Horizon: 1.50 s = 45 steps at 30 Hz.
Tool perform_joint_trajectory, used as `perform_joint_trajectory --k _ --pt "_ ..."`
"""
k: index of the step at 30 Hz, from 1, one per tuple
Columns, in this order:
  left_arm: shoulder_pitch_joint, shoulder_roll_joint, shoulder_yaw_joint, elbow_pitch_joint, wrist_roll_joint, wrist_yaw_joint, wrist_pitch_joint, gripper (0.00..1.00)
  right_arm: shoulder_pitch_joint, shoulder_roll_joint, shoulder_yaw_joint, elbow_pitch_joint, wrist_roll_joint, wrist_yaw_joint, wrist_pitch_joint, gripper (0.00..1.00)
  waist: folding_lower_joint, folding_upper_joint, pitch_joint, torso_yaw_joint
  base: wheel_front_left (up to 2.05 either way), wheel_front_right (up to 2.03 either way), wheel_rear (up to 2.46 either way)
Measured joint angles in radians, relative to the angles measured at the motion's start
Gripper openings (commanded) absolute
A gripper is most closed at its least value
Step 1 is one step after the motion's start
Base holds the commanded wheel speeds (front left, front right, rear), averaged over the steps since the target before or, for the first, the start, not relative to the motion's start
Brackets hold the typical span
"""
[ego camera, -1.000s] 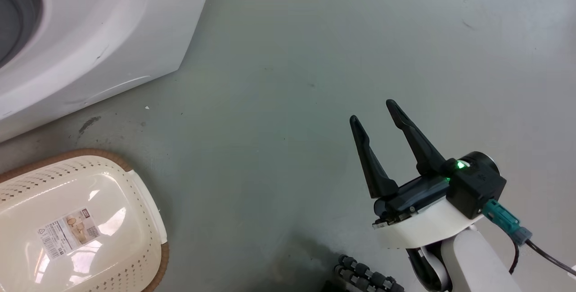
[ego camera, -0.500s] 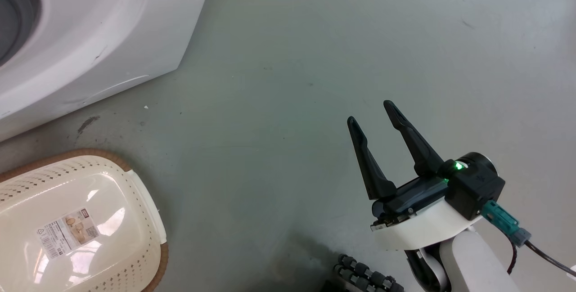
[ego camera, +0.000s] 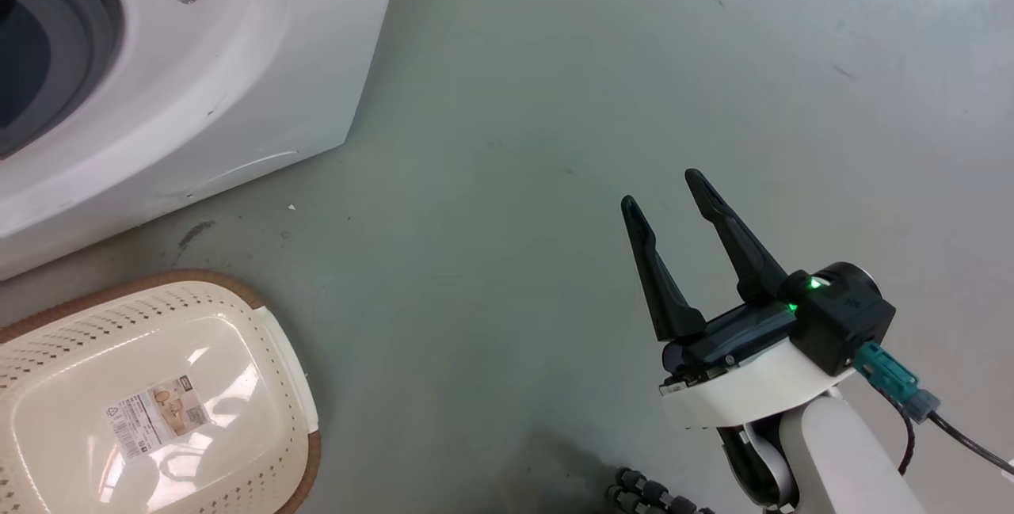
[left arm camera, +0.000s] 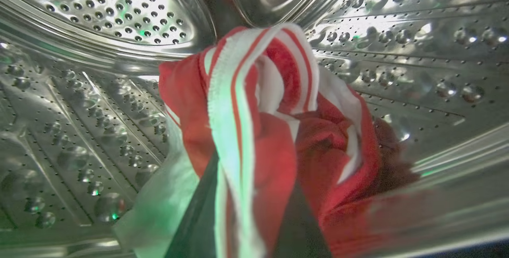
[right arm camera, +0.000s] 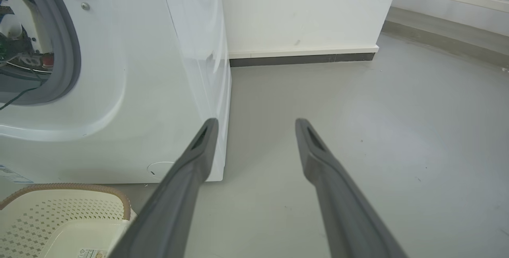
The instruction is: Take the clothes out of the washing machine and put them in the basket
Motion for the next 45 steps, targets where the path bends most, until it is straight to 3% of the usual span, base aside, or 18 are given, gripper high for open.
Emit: perform_joint_trajectory --k 11,24,39,45 --pt "0.175 -0.101 0.007 0.032 -0.044 0.007 -0.228 0.00 0.031 0.000 -0.047 0.043 -0.032 0.000 0.000 1.00 0.0000 0.0000 -0.128 0.043 0.00 0.00 0.00" --pt "0.341 -0.225 0.000 -0.019 -0.074 -0.010 -0.285 0.00 0.101 0.000 -0.105 0.106 -0.109 0.000 0.000 1.00 -0.0002 0.0000 -0.325 0.155 0.00 0.00 0.00" --pt "0.570 -0.295 0.026 -0.316 -0.081 -0.027 -0.287 0.00 0.169 0.000 -0.166 0.076 -0.149 0.000 0.061 1.00 -0.0003 0.0000 -0.475 0.300 0.00 0.00 0.00" --pt "0.723 -0.309 0.019 -0.511 -0.081 0.010 -0.272 0.00 0.197 0.000 -0.184 0.052 -0.157 0.000 0.088 1.00 -0.0003 0.0000 -0.507 0.340 0.00 0.00 0.00"
